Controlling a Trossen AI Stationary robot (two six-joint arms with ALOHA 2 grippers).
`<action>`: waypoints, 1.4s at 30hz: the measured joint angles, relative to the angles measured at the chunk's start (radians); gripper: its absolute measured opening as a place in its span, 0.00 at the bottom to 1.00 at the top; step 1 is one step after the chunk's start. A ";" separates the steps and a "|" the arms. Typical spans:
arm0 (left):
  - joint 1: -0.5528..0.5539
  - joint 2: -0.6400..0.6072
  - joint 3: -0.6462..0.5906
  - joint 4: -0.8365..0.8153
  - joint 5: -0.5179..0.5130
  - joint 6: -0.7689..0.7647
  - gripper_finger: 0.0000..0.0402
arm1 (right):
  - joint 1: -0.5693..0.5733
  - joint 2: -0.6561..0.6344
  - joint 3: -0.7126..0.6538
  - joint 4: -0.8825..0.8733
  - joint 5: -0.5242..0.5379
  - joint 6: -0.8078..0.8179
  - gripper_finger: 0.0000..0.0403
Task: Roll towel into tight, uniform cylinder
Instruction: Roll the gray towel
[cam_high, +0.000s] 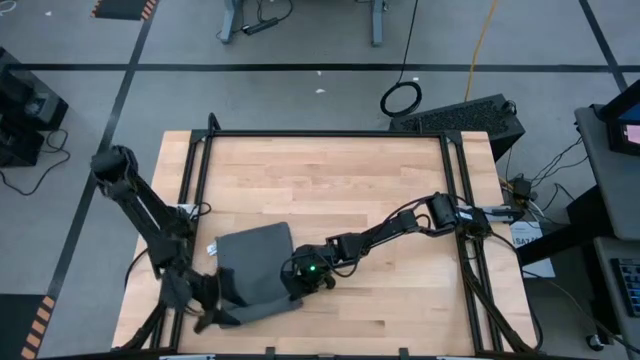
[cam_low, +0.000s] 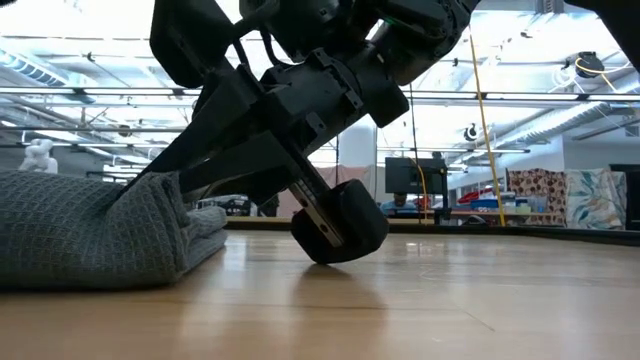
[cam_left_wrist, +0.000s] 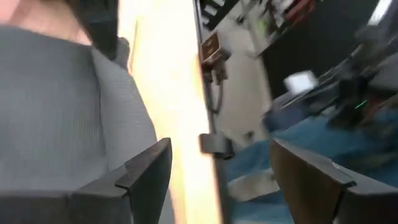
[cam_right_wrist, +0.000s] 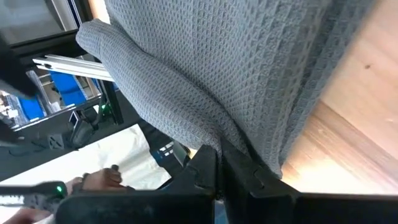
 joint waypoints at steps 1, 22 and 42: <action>0.000 0.045 0.024 -0.002 -0.001 0.046 0.67 | -0.001 0.000 0.000 0.000 0.001 0.003 0.00; -0.004 0.457 0.359 -0.549 -0.085 0.056 0.65 | -0.002 0.000 0.000 -0.005 0.030 0.040 0.00; 0.178 0.392 0.245 -0.358 0.307 0.502 0.04 | 0.095 -0.027 -0.004 0.016 0.023 0.085 0.10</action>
